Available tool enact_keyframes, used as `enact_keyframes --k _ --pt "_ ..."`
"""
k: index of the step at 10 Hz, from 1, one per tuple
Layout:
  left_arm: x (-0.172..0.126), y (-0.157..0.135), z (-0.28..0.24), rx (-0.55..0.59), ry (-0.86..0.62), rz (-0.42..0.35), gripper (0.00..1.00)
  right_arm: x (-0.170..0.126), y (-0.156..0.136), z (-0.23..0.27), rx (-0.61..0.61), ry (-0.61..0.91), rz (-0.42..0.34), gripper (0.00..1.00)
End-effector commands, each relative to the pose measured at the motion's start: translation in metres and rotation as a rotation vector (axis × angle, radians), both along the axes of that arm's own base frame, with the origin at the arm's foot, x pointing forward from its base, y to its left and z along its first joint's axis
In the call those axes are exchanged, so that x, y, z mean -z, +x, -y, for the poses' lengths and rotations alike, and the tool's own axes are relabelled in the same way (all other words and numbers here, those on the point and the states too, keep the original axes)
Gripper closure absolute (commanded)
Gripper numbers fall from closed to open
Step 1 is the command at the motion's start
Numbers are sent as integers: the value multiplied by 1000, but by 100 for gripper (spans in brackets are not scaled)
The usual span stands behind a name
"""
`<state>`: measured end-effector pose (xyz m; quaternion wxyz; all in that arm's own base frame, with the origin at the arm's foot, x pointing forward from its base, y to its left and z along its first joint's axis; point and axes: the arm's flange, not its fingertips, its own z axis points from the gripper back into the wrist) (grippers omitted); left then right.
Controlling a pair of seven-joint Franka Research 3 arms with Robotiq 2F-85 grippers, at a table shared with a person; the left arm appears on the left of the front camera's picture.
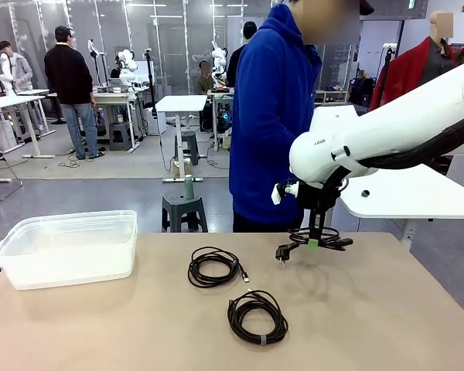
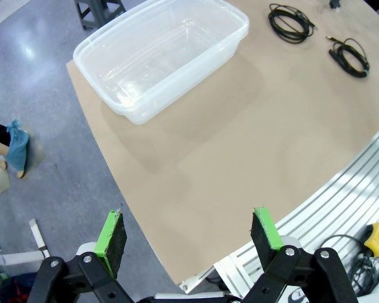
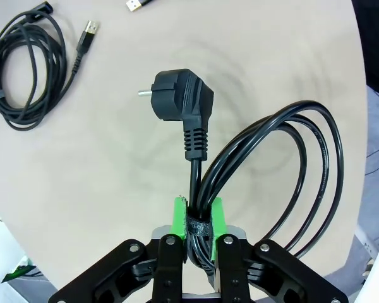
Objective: Organize and store the cables.
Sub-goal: Place the Power Cable into the Organizing box.
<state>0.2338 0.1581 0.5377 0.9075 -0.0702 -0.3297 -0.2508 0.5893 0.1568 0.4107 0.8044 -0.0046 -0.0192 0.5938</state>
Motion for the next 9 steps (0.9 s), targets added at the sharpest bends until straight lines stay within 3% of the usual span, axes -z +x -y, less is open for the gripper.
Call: enact_keyframes --k 1,3,9 --pt "0 0 1 -3 12 -6 0 -15 -10 -8 21 -19 16 100" --pt "0 0 1 -3 12 -6 0 -35 -26 -21 -7 -14 6 100" --pt "0 0 1 -3 12 -6 0 -57 -58 -65 -95 -43 25 100"
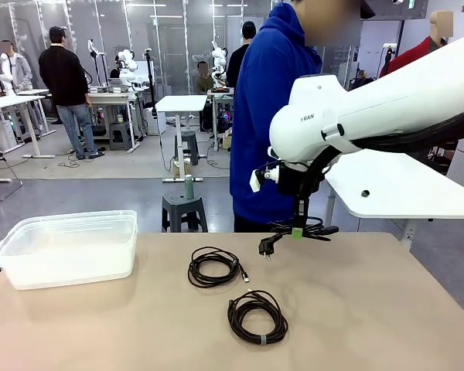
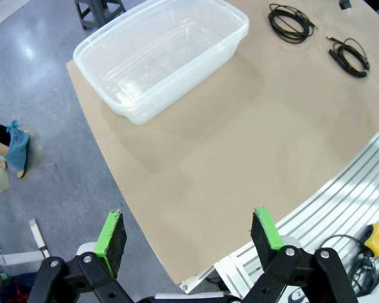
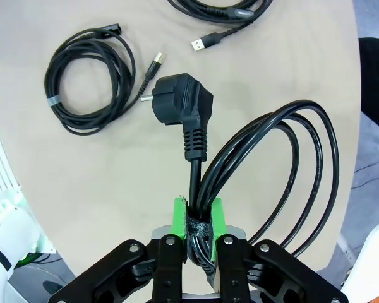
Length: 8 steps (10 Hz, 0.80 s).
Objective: Organize and store the cables.
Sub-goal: Place the Power Cable into the Organizing box.
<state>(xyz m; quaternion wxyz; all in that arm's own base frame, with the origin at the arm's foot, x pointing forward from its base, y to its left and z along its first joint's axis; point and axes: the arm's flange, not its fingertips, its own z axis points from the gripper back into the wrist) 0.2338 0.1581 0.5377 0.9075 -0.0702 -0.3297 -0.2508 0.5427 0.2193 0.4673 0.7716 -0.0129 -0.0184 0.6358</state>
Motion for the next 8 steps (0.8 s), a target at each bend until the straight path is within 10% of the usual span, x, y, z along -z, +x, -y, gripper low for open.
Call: enact_keyframes --k 1,8 --pt "0 0 1 -3 12 -6 0 -2 -19 -8 -2 -34 32 100" --pt "0 0 1 -3 12 -6 0 5 -102 -30 -70 -55 143 100"
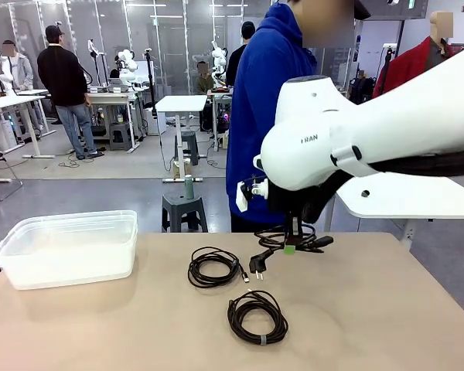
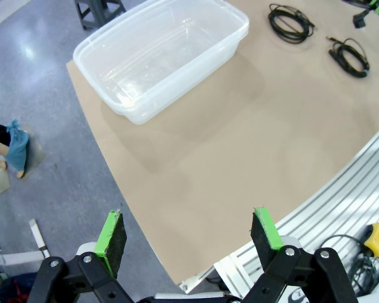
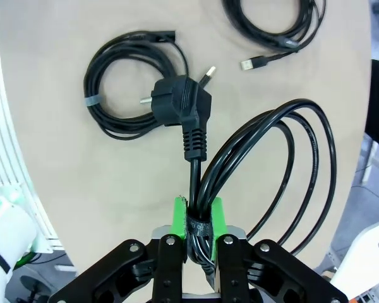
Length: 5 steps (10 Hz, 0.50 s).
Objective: Organize and store the cables.
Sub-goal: Place the Power Cable into the Organizing box.
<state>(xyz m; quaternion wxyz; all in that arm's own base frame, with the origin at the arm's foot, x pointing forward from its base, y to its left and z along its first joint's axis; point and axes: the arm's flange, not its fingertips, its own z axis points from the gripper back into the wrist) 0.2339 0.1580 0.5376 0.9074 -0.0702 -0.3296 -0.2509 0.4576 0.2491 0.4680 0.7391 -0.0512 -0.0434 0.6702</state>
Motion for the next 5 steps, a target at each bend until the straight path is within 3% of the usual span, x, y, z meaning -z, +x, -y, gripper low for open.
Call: enact_keyframes --k 1,5 --pt "0 0 1 -4 12 -6 0 9 -31 -3 18 -22 59 100" --pt "0 0 1 -4 12 -6 0 6 -70 -35 -74 -4 92 100"
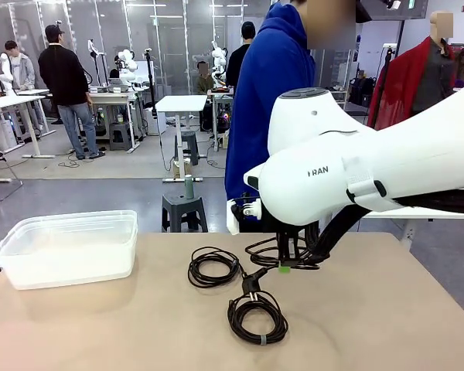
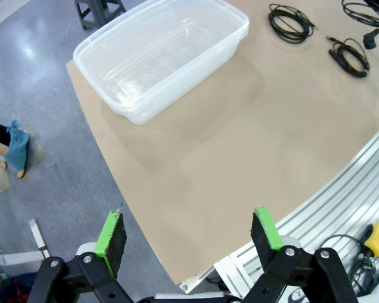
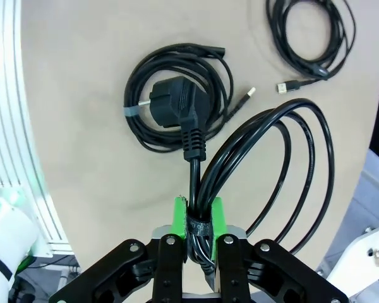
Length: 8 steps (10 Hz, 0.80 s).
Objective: Organize and store the cables.
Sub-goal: Place the Power Cable into the Organizing box.
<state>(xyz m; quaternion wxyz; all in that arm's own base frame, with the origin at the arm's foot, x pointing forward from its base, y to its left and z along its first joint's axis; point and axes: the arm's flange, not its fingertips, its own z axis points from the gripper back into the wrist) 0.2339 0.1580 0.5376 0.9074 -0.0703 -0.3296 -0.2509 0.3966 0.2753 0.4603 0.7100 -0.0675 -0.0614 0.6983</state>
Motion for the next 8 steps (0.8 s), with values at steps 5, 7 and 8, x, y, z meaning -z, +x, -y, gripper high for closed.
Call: enact_keyframes --k 5,7,8 --pt "0 0 1 -4 12 -6 0 23 -23 -87 -141 -24 -7 100" --pt "0 0 1 -4 12 -6 0 38 -17 -113 -174 -1 -29 100" --pt "0 0 1 -4 12 -6 0 38 -11 -121 -192 42 -35 100"
